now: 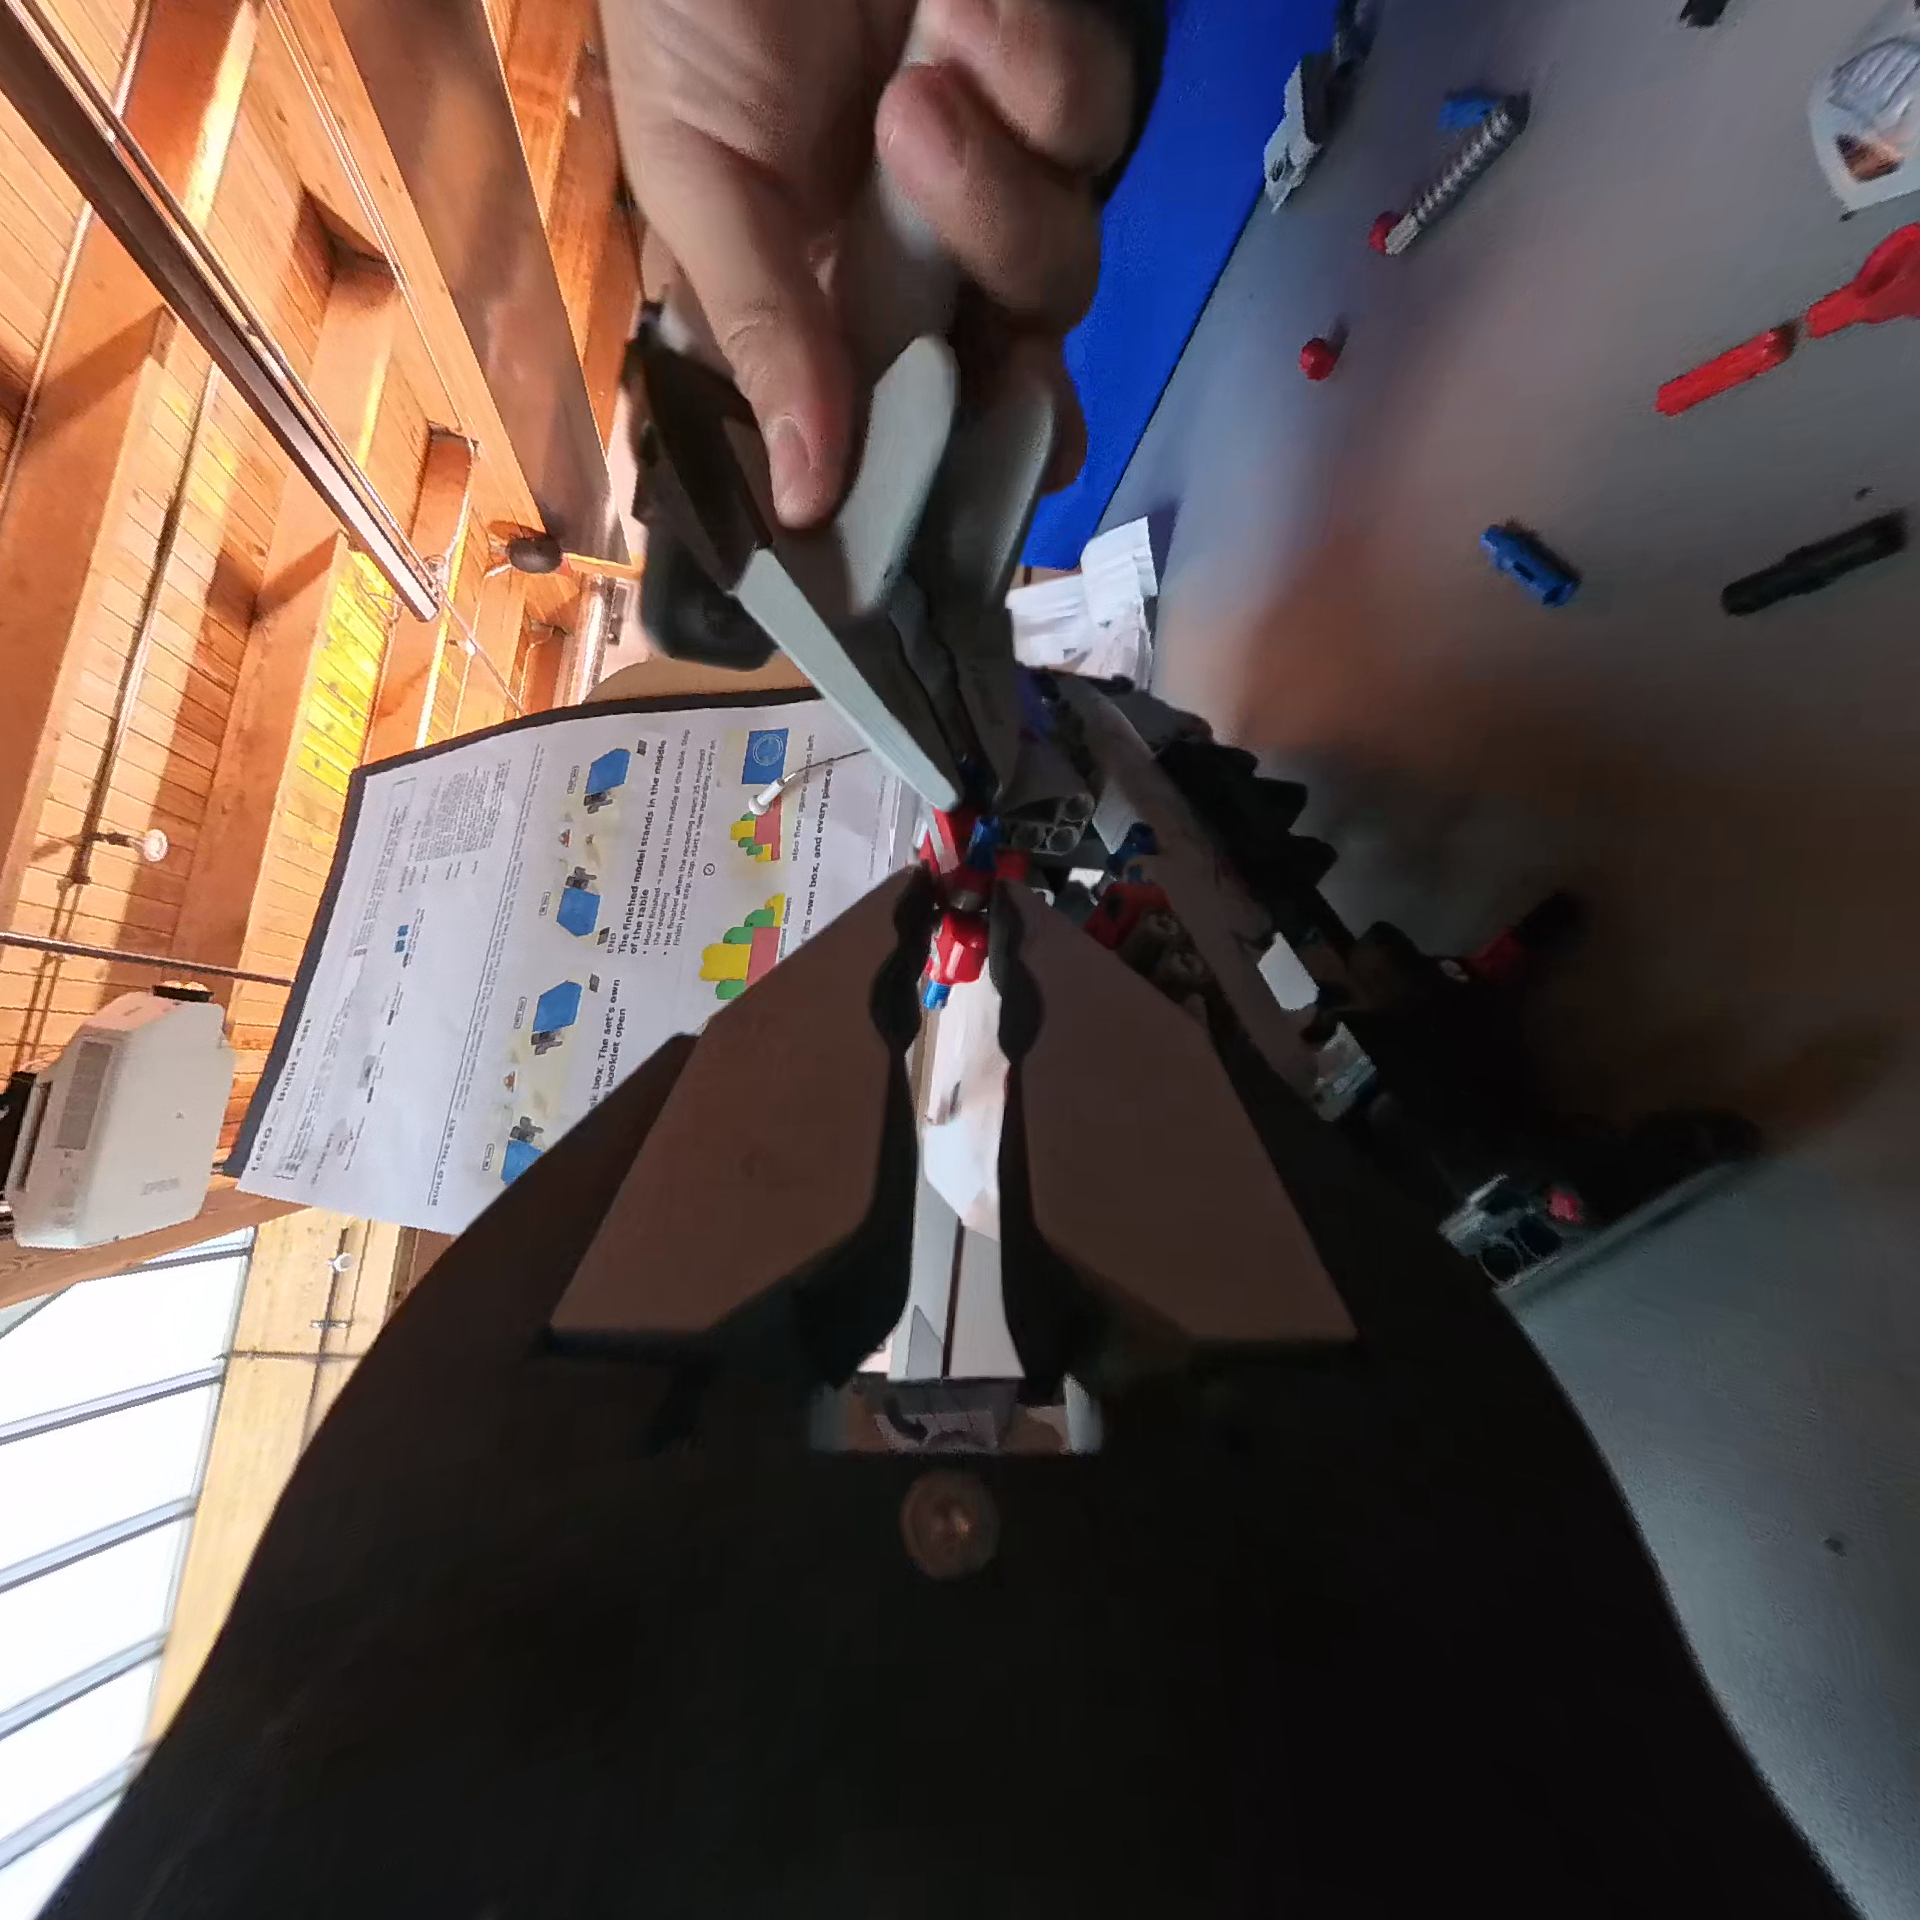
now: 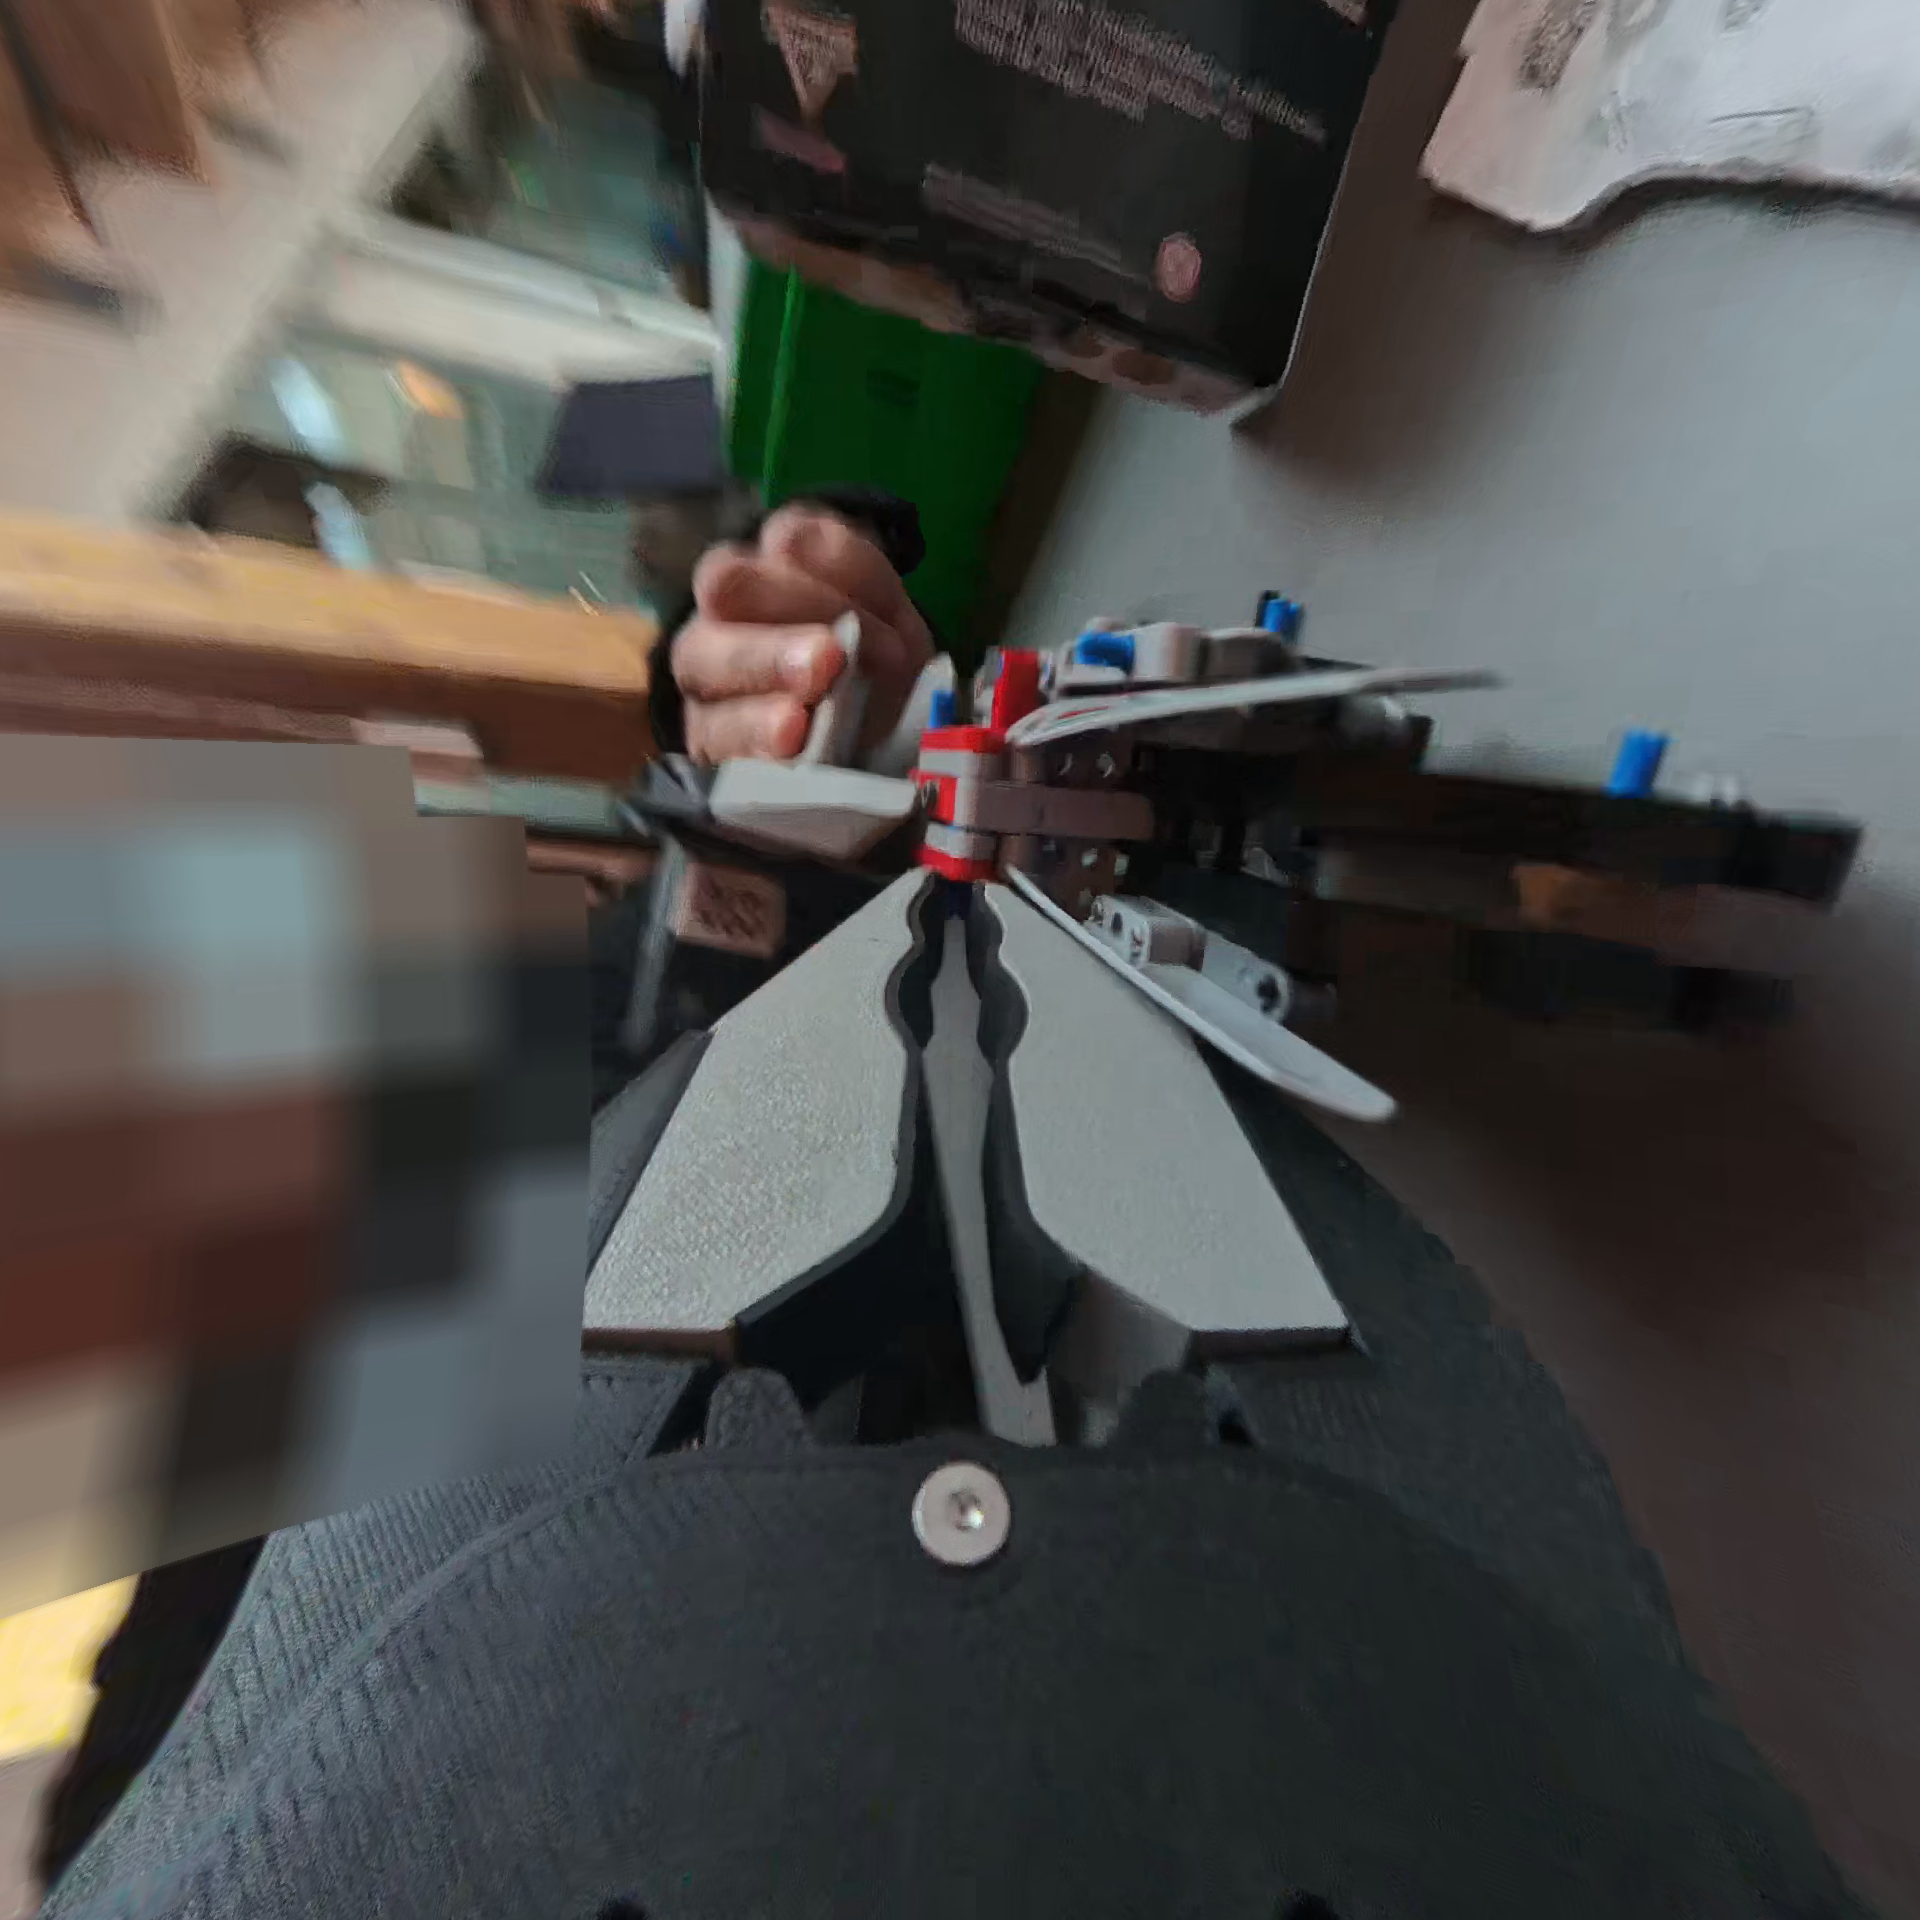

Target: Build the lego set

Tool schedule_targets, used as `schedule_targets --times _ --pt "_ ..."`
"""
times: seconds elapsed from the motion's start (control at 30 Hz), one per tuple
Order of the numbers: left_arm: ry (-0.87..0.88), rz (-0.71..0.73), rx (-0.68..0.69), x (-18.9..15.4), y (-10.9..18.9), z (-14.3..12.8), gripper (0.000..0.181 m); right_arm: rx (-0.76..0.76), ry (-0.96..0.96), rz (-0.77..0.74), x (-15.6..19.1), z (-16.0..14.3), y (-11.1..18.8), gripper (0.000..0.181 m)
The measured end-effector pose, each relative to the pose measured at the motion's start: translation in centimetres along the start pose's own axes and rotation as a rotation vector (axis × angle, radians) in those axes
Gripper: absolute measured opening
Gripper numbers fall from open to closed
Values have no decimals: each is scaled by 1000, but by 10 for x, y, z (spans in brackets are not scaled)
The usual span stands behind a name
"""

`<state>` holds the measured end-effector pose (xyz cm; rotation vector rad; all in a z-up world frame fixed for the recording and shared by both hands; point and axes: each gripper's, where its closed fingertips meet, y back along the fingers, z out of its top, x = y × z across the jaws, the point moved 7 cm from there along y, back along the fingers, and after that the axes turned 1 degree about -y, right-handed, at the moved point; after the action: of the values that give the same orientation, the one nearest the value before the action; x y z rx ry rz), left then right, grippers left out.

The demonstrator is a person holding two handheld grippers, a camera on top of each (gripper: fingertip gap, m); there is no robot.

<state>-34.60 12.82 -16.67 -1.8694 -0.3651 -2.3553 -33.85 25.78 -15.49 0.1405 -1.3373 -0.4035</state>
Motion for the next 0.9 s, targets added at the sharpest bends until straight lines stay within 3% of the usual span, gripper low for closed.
schedule_targets --times 0.07,0.23,0.4,0.47,0.5,0.57,0.6,0.67,0.9 --pt "13 6 19 0 -2 1 7 68 69 -67 3 4 1 0" --pt "52 -10 37 0 -2 0 7 142 72 -63 1 5 1 0" --pt "116 -26 51 1 -5 0 8 316 390 -400 25 1 -6 0" --pt "109 -23 64 1 -6 1 8 325 418 -428 28 -5 -7 0" --pt "133 4 117 5 -8 -3 8 362 407 -432 25 -12 -9 0" --pt "214 17 189 14 -10 -23 8 449 472 -597 5 -28 -11 0" --pt "215 -8 180 12 -8 -29 8 402 513 -633 5 -26 -10 0" --pt "136 -10 131 7 -4 -23 8 280 485 -535 18 -19 -4 0" --pt "96 -2 108 4 -7 -9 7 189 578 -558 22 -33 0 0"
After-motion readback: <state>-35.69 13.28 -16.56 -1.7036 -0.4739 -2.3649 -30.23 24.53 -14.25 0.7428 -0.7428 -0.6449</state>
